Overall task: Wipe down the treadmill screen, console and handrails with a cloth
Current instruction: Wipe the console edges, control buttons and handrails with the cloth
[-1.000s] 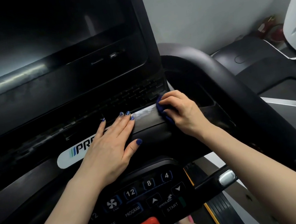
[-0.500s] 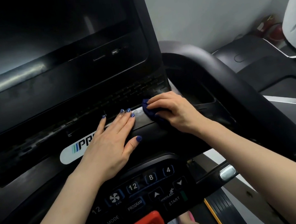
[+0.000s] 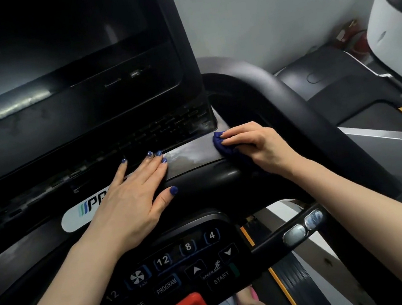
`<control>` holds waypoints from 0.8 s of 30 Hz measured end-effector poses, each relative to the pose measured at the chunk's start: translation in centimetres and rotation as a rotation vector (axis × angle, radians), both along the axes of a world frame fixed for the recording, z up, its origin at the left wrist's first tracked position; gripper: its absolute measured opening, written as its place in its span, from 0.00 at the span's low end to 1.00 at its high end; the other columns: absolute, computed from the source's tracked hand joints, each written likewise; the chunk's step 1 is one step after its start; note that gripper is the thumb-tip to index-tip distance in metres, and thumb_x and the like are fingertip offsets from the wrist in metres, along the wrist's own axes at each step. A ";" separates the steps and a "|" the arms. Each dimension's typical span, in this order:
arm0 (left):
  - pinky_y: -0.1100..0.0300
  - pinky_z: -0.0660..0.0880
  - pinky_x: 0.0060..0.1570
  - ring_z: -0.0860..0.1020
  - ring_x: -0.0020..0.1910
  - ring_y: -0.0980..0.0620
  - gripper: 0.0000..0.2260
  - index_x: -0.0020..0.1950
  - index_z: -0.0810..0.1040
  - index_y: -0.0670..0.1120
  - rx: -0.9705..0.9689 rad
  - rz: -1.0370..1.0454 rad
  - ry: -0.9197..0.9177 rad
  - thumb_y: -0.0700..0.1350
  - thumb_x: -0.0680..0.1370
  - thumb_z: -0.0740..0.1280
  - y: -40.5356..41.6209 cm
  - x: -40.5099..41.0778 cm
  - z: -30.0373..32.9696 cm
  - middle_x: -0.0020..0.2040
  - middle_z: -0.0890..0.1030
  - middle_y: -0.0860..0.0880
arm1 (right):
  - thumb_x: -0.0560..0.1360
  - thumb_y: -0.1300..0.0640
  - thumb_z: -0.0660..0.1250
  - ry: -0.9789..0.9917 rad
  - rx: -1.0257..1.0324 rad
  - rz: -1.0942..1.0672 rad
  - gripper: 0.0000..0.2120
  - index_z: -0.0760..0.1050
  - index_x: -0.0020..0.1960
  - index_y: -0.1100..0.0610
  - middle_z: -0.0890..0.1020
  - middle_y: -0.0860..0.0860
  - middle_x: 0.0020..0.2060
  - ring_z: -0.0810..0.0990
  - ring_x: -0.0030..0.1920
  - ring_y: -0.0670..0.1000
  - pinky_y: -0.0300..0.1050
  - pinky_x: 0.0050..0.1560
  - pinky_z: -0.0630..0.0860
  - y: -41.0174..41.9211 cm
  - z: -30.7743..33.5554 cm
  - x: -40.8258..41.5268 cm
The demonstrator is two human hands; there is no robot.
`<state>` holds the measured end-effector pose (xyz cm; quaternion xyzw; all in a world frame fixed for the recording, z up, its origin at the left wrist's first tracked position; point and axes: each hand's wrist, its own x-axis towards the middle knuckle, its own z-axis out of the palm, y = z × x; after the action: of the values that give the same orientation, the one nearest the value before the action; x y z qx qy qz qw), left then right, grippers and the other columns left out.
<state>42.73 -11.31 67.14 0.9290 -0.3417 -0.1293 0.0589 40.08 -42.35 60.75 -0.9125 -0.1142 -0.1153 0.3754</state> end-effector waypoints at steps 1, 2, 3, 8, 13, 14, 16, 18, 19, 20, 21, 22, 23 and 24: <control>0.58 0.31 0.75 0.40 0.77 0.65 0.41 0.81 0.51 0.51 -0.004 0.002 0.000 0.71 0.74 0.30 0.0 0.0 0.0 0.79 0.46 0.58 | 0.72 0.65 0.68 0.000 0.000 -0.014 0.13 0.84 0.55 0.59 0.83 0.52 0.57 0.79 0.58 0.53 0.41 0.63 0.72 -0.7 -0.2 -0.2; 0.58 0.31 0.75 0.40 0.77 0.65 0.42 0.81 0.51 0.52 -0.004 0.004 0.001 0.72 0.74 0.30 -0.1 0.1 0.0 0.79 0.47 0.58 | 0.72 0.66 0.68 -0.002 -0.002 -0.029 0.12 0.84 0.54 0.60 0.83 0.53 0.56 0.79 0.58 0.52 0.39 0.63 0.72 -1.3 -0.4 -0.3; 0.58 0.31 0.75 0.40 0.77 0.66 0.42 0.81 0.51 0.52 -0.002 0.007 0.002 0.72 0.73 0.29 -0.1 0.1 0.0 0.79 0.47 0.58 | 0.72 0.66 0.68 -0.009 -0.009 -0.047 0.12 0.84 0.53 0.60 0.83 0.53 0.56 0.79 0.57 0.52 0.37 0.63 0.72 -1.9 -0.7 -0.6; 0.58 0.32 0.75 0.41 0.77 0.65 0.43 0.80 0.52 0.52 0.005 0.006 0.010 0.73 0.73 0.29 -0.1 0.3 0.2 0.79 0.48 0.58 | 0.69 0.69 0.69 -0.059 -0.143 -0.179 0.10 0.84 0.49 0.63 0.85 0.56 0.50 0.80 0.51 0.58 0.35 0.55 0.71 -5.0 -1.7 -1.8; 0.57 0.34 0.76 0.44 0.78 0.64 0.43 0.80 0.56 0.51 -0.009 0.002 0.007 0.72 0.74 0.31 0.1 0.5 0.0 0.79 0.51 0.58 | 0.61 0.80 0.71 -0.078 -0.361 -0.187 0.17 0.83 0.47 0.66 0.83 0.60 0.45 0.78 0.43 0.64 0.45 0.46 0.75 -6.0 -2.1 -2.7; 0.57 0.34 0.76 0.44 0.77 0.65 0.42 0.80 0.56 0.51 -0.010 0.004 0.008 0.72 0.74 0.31 0.1 0.4 0.0 0.79 0.51 0.58 | 0.61 0.80 0.71 -0.067 -0.383 -0.192 0.18 0.83 0.47 0.66 0.82 0.60 0.45 0.78 0.42 0.64 0.48 0.45 0.77 -5.9 -2.1 -2.8; 0.57 0.34 0.76 0.43 0.77 0.65 0.42 0.80 0.55 0.51 -0.010 0.001 0.010 0.72 0.74 0.30 0.3 0.4 -0.1 0.79 0.50 0.58 | 0.60 0.81 0.70 -0.041 -0.396 -0.226 0.17 0.82 0.45 0.67 0.82 0.60 0.44 0.77 0.42 0.65 0.54 0.42 0.80 -5.7 -1.9 -2.8; 0.56 0.34 0.76 0.41 0.77 0.65 0.42 0.80 0.54 0.52 -0.014 -0.001 0.003 0.72 0.74 0.30 0.5 0.2 0.0 0.80 0.49 0.58 | 0.62 0.80 0.70 -0.056 -0.360 -0.276 0.16 0.83 0.45 0.66 0.82 0.59 0.44 0.77 0.44 0.63 0.53 0.45 0.79 -5.0 -1.4 -2.6; 0.56 0.34 0.76 0.40 0.77 0.65 0.41 0.80 0.53 0.52 -0.023 0.002 0.000 0.72 0.75 0.31 0.6 0.1 0.0 0.80 0.48 0.58 | 0.64 0.78 0.71 -0.090 -0.325 -0.299 0.15 0.83 0.46 0.65 0.83 0.59 0.45 0.76 0.46 0.61 0.47 0.49 0.77 -4.4 -0.9 -2.4; 0.56 0.34 0.76 0.39 0.77 0.66 0.40 0.80 0.52 0.52 -0.031 0.008 -0.003 0.71 0.75 0.31 0.8 0.0 0.2 0.80 0.47 0.58 | 0.66 0.76 0.71 -0.133 -0.282 -0.308 0.13 0.83 0.48 0.65 0.83 0.58 0.46 0.75 0.48 0.58 0.38 0.53 0.73 -3.6 -0.3 -2.2; 0.56 0.33 0.76 0.39 0.77 0.66 0.39 0.80 0.51 0.52 -0.033 0.015 -0.006 0.71 0.76 0.32 1.0 -0.1 0.2 0.80 0.47 0.58 | 0.68 0.74 0.70 -0.177 -0.239 -0.300 0.11 0.83 0.49 0.65 0.83 0.58 0.47 0.75 0.49 0.56 0.30 0.55 0.68 -2.5 0.3 -1.9; 0.57 0.33 0.76 0.38 0.77 0.66 0.38 0.80 0.51 0.52 -0.033 0.021 -0.008 0.70 0.76 0.33 1.2 -0.2 0.3 0.80 0.46 0.58 | 0.70 0.71 0.69 -0.212 -0.202 -0.280 0.10 0.83 0.49 0.65 0.83 0.57 0.48 0.74 0.50 0.54 0.26 0.56 0.65 -1.4 0.9 -1.6; 0.57 0.33 0.76 0.39 0.77 0.66 0.37 0.80 0.51 0.52 -0.034 0.028 -0.010 0.70 0.76 0.34 1.5 -0.3 0.3 0.80 0.46 0.58 | 0.71 0.70 0.69 -0.234 -0.170 -0.256 0.09 0.83 0.50 0.64 0.83 0.57 0.49 0.74 0.51 0.53 0.25 0.57 0.64 -0.2 1.3 -1.3; 0.56 0.33 0.76 0.39 0.77 0.65 0.37 0.81 0.52 0.52 -0.040 0.036 -0.014 0.70 0.77 0.34 1.9 -0.4 0.3 0.80 0.46 0.58 | 0.71 0.68 0.68 -0.239 -0.140 -0.232 0.09 0.82 0.50 0.64 0.83 0.56 0.50 0.74 0.52 0.52 0.26 0.58 0.65 0.9 1.5 -1.0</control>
<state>42.33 -9.46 67.40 0.9346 -0.3277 -0.1148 0.0775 39.07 -41.45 62.24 -0.9234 -0.0598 -0.2572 0.2787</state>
